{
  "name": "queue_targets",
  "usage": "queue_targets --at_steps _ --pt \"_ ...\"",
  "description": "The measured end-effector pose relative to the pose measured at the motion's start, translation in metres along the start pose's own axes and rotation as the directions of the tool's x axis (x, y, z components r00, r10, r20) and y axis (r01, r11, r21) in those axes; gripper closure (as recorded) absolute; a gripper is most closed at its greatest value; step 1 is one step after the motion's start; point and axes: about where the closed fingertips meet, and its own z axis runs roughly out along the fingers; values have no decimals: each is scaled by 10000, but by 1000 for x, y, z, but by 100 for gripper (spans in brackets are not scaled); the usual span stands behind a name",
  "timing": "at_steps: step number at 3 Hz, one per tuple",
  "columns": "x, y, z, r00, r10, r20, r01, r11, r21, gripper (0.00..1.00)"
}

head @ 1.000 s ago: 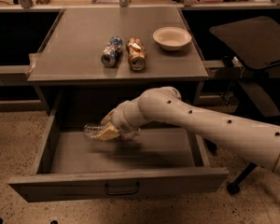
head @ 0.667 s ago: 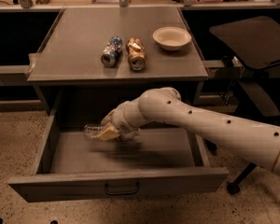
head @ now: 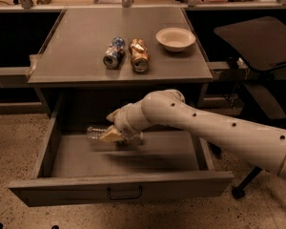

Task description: Place water bottle into top drawer

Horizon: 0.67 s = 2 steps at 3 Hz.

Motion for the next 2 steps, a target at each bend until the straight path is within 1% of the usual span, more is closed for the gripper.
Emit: queue_targets --at_steps 1,2 --pt "0 0 0 10000 0 0 0 10000 1 0" --pt "0 0 0 10000 0 0 0 10000 1 0"
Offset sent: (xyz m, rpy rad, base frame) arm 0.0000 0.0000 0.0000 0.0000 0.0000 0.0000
